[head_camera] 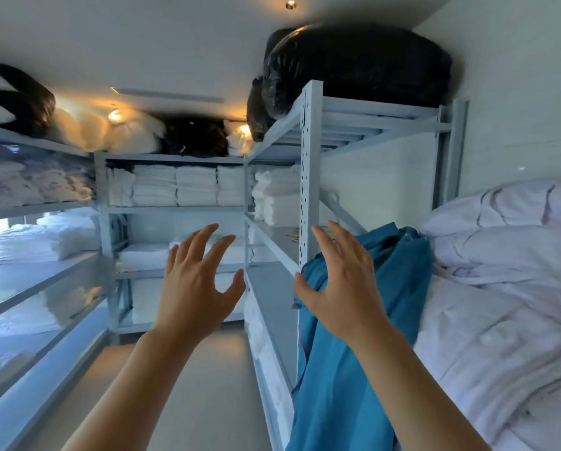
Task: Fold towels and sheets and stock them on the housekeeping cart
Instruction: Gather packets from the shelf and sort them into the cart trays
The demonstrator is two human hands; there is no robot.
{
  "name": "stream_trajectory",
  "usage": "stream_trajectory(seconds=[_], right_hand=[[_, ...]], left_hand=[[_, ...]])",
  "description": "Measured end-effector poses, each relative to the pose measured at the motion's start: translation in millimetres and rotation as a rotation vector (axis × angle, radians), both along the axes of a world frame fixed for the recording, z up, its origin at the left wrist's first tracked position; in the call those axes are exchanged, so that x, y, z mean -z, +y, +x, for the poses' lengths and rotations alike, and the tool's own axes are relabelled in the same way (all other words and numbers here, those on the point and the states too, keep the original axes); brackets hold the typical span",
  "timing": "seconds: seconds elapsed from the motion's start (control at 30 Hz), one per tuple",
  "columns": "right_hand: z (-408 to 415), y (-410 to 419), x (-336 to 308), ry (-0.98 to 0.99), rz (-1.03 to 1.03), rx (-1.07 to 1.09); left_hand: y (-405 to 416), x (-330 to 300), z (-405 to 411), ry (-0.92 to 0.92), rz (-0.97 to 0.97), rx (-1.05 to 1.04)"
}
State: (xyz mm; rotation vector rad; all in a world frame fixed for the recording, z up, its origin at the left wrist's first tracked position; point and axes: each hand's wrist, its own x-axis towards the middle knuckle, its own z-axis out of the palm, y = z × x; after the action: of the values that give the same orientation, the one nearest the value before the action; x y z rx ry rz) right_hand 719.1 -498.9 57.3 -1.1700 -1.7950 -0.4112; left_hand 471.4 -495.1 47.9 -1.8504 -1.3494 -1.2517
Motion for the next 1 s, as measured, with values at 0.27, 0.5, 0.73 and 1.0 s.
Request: stream_trajectory(seconds=[0.27,0.5,0.73,1.0], right_hand=[[-47,58,-2,-0.008,-0.005,-0.037],[-60,109,-9,-0.006,0.021,-0.035],[-80,179,-10,-0.041,0.004,-0.068],[-87,290,-37,0.062,0.029,-0.123]], left_hand=[[39,0,-50,-0.012,-0.034,-0.037],[84,-9,-55,-0.019,-0.01,0.002],[153,-7,-69,0.006,-0.013,-0.028],[261,-42,-63,0.045,0.002,-0.042]])
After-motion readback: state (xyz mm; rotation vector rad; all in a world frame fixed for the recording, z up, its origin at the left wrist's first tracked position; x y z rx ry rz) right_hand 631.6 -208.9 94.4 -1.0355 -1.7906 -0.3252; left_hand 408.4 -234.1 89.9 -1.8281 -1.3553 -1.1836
